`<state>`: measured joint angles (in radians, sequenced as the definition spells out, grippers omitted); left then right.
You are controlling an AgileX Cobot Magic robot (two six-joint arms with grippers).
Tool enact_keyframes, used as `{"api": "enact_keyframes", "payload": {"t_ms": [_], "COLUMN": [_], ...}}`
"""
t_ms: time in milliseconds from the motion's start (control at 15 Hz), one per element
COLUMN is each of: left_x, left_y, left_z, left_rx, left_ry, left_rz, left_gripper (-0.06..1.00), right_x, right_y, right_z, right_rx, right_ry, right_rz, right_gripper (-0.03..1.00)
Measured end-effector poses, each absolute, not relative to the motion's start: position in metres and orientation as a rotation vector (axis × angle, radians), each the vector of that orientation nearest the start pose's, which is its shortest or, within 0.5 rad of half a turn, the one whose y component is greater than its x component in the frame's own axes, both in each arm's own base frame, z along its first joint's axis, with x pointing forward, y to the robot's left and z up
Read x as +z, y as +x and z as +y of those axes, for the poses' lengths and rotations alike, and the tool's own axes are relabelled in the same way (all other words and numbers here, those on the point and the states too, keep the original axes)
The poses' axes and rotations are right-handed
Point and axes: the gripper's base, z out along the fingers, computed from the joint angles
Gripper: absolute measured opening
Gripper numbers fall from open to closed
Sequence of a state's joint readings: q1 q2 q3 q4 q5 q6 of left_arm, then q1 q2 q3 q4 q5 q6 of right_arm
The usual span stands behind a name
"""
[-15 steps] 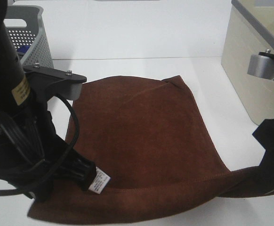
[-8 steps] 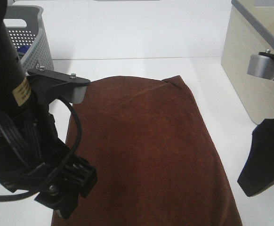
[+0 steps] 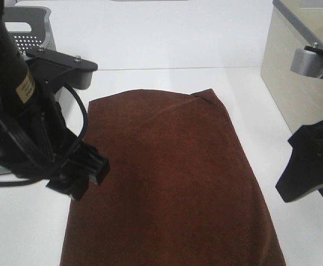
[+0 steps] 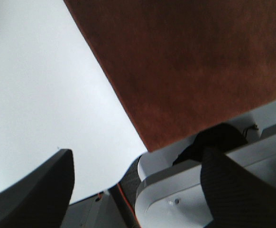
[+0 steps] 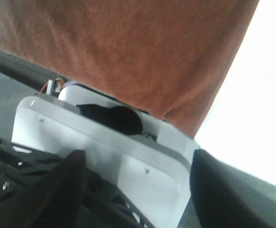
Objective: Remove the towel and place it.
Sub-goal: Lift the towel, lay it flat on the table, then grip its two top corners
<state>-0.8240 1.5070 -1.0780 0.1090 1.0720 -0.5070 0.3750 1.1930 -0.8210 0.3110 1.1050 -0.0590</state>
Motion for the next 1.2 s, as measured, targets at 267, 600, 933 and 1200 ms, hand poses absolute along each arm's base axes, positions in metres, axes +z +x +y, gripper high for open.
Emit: {"api": "enact_keyframes", "payload": {"t_ms": [267,600,933,1200], "left_x": [0.251,0.239,0.23,0.207], "left_y": [0.239,0.303,0.378,0.427], "left_z": [-0.185,-0.174,-0.181,-0.181], "left_rx": [-0.159,-0.183,-0.181,-0.179], "left_ry": [0.344,0.202,0.139,0.089], "left_rz": [2.772,2.697,2.645,2.635], "left_gripper": [0.71,0.71,0.71,0.71], "right_x": [0.279,0.287,0.271,0.231], "right_y": [0.214,0.306,0.393,0.448], "right_z": [0.104,0.132,0.16,0.164], "right_rx": [0.377,0.272,0.2,0.168], "right_ry": [-0.495,-0.463,-0.459,-0.423], "right_rz": [2.848,2.775,2.716,2.73], "right_gripper": [0.56,0.56,0.56,0.55]}}
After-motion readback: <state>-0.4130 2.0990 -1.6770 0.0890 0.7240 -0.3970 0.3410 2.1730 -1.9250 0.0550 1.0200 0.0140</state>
